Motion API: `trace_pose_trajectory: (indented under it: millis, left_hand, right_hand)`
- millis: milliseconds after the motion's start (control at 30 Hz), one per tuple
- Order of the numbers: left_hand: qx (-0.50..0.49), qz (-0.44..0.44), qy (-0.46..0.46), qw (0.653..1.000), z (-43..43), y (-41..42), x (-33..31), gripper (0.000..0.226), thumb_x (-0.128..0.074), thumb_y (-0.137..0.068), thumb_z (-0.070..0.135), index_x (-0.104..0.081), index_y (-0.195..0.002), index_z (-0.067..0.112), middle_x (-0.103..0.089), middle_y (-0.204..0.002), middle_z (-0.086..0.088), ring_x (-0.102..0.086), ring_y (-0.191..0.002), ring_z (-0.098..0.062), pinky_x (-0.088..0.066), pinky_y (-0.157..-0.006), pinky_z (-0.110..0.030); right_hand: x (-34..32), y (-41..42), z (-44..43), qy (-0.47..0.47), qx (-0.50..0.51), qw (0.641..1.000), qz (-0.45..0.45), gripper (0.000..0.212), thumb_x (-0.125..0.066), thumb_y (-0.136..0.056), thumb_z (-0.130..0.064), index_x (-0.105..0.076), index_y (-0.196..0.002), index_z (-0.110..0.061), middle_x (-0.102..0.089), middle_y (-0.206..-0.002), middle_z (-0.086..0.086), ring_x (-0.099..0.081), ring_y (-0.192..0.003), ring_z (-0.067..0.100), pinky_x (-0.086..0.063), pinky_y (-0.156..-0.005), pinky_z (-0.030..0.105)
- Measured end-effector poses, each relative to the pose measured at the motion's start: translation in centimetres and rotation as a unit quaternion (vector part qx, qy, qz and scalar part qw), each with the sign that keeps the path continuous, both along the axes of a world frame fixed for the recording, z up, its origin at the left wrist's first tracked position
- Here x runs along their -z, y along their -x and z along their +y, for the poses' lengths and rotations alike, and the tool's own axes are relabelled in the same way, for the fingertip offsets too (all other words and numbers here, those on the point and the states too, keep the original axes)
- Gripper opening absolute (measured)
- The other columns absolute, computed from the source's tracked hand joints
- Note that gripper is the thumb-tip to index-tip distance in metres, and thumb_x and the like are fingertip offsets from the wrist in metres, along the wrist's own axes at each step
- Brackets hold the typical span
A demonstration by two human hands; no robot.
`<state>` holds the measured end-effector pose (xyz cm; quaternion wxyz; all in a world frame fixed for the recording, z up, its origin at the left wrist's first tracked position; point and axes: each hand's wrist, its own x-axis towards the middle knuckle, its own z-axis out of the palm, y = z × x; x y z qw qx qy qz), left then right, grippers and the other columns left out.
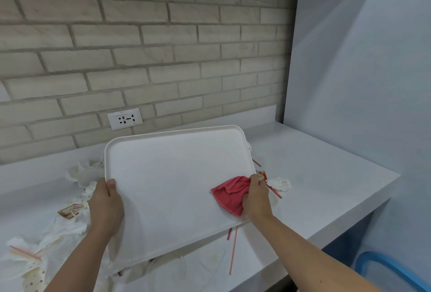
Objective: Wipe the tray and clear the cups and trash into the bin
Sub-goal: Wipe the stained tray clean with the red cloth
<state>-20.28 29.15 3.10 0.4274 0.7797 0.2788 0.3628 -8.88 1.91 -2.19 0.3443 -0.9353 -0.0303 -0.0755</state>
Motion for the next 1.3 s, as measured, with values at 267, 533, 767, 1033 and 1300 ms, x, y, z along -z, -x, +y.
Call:
trace_pose_trajectory:
  millis: [267, 533, 767, 1033, 1300]
  left_hand:
    - [0.066, -0.035, 0.157, 0.985, 0.5, 0.3, -1.4, 0.034, -0.035, -0.1, 0.032, -0.055, -0.112, 0.007, -0.061, -0.105, -0.013, -0.058, -0.093, -0.031, -0.045, -0.081, -0.04]
    - [0.131, -0.113, 0.205, 0.963, -1.3, 0.2, -3.3, 0.041, -0.035, -0.099, 0.036, -0.058, -0.119, 0.009, -0.067, -0.1, -0.005, -0.065, -0.086, -0.016, -0.049, -0.064, -0.028]
    - [0.161, -0.131, 0.236, 0.95, -2.9, -1.8, -3.9, 0.048, -0.029, -0.099, 0.043, -0.057, -0.121, 0.011, -0.067, -0.112, -0.01, -0.066, -0.099, -0.022, -0.056, -0.078, -0.03]
    - [0.198, -0.138, 0.218, 0.946, -3.3, -2.6, -5.1, 0.051, -0.028, -0.095, 0.052, -0.064, -0.112, 0.02, -0.072, -0.103, -0.002, -0.07, -0.093, -0.01, -0.055, -0.083, -0.025]
    - [0.202, -0.157, 0.118, 0.96, -3.9, -2.2, -6.9, 0.046, -0.022, -0.098, 0.042, -0.059, -0.117, 0.021, -0.069, -0.1, 0.006, -0.066, -0.086, 0.008, -0.049, -0.066, -0.005]
  right_hand:
    - [-5.5, -3.3, 2.9, -0.106, -0.022, 0.978, -0.176, 0.044, -0.032, -0.076, 0.008, -0.058, -0.111, 0.002, -0.057, -0.112, 0.02, -0.05, -0.106, 0.036, -0.039, -0.095, 0.039]
    - [-7.3, -1.5, 8.7, -0.119, -0.168, 0.96, -0.188, 0.069, -0.031, -0.083, -0.055, -0.058, -0.12, -0.004, -0.047, -0.137, 0.014, -0.038, -0.13, 0.028, -0.023, -0.112, 0.038]
    - [-4.0, 3.9, 15.1, -0.067, -0.285, 0.887, -0.358, 0.042, -0.043, -0.091, -0.032, -0.046, -0.13, -0.017, -0.052, -0.134, 0.009, -0.03, -0.132, 0.018, -0.012, -0.113, 0.04]
    - [-6.4, 1.8, 16.4, -0.017, -0.29, 0.862, -0.415, 0.042, -0.039, -0.092, -0.03, -0.056, -0.13, -0.022, -0.049, -0.14, 0.013, -0.034, -0.133, 0.026, -0.028, -0.111, 0.05]
    - [-12.3, 1.3, 19.3, -0.041, -0.294, 0.847, -0.44, 0.045, -0.036, -0.089, -0.026, -0.063, -0.123, -0.016, -0.057, -0.132, 0.013, -0.051, -0.125, 0.033, -0.034, -0.107, 0.05]
